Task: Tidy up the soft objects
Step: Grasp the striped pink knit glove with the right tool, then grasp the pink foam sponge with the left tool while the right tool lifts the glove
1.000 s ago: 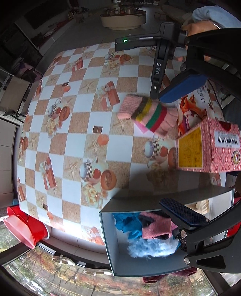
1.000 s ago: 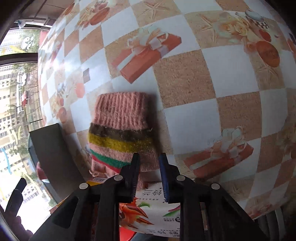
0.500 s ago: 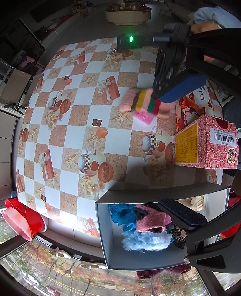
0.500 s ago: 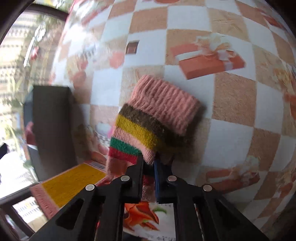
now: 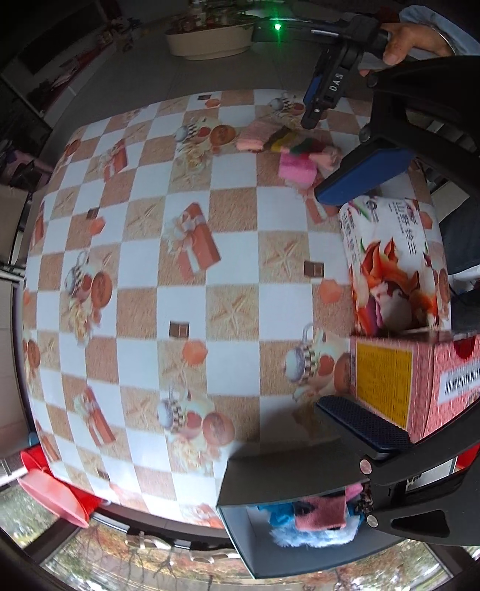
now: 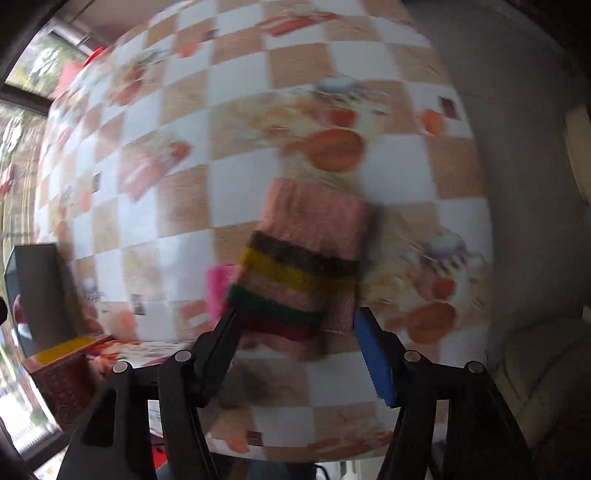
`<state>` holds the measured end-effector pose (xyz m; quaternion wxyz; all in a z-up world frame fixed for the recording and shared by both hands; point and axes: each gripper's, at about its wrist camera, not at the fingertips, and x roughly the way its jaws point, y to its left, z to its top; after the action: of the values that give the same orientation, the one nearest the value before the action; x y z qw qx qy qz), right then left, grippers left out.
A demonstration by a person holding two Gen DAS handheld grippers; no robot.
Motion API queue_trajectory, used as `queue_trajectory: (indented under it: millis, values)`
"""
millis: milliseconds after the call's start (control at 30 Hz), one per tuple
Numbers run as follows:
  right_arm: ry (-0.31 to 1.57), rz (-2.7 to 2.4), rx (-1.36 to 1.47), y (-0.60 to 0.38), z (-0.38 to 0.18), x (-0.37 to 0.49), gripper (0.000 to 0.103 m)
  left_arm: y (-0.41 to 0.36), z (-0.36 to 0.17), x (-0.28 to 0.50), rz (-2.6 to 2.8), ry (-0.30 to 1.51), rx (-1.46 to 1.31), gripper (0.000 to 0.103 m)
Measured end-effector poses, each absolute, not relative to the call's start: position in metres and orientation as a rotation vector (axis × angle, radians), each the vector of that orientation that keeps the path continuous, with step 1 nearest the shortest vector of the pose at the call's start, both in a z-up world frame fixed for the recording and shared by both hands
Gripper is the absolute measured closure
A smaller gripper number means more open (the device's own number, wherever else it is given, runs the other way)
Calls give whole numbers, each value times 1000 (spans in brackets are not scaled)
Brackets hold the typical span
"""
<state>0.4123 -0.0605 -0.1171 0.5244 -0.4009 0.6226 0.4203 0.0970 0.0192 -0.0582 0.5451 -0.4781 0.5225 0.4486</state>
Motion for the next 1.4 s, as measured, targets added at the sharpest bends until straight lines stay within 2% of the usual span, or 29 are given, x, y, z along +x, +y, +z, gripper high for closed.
queue_trajectory:
  millis: [300, 367, 433, 467, 500, 533, 800, 933, 1100, 1133, 1167, 1200, 1233, 1267, 1400]
  values:
    - [1750, 971, -601, -53, -147, 471, 38, 8, -69, 133, 1018, 1303, -1111, 0]
    - [1806, 935, -610, -45, -168, 465, 35, 6, -69, 135, 1026, 1309, -1109, 0]
    - [1781, 915, -655, -41, -180, 448, 34, 4, -68, 134, 1035, 1311, -1109, 0]
    - [1757, 922, -694, -36, -178, 440, 45, 4, -68, 134, 1041, 1310, -1110, 0]
    - [1751, 974, -695, -32, -173, 435, 63, 4, -68, 133, 1047, 1312, -1112, 0]
    - [1760, 1025, -679, -29, -169, 431, 88, 4, -69, 133, 1051, 1314, -1115, 0]
    - [1911, 1362, -253, -46, -95, 447, 90, 7, -76, 141, 1073, 1316, -1119, 0]
    - [1858, 1241, -315, -75, -95, 476, 90, 8, -98, 159, 1058, 1364, -1117, 0]
    - [1738, 1072, -598, -104, -130, 505, 88, 2, -147, 191, 1057, 1457, -1132, 0]
    - [1727, 1053, -646, -105, -132, 505, 81, 2, -158, 195, 1080, 1473, -1149, 0]
    - [1712, 1032, -687, -108, -137, 505, 66, 1, -165, 197, 1097, 1482, -1163, 0]
    - [1695, 1025, -708, -116, -136, 508, 55, 0, -170, 198, 1115, 1480, -1179, 0]
    - [1669, 1025, -721, -117, -135, 508, 38, -1, -174, 199, 1132, 1470, -1191, 0]
    - [1623, 1031, -741, -119, -131, 509, 35, -2, -176, 200, 1150, 1462, -1190, 0]
    - [1584, 1041, -795, -126, -127, 503, 35, -4, -184, 202, 1190, 1425, -1201, 0]
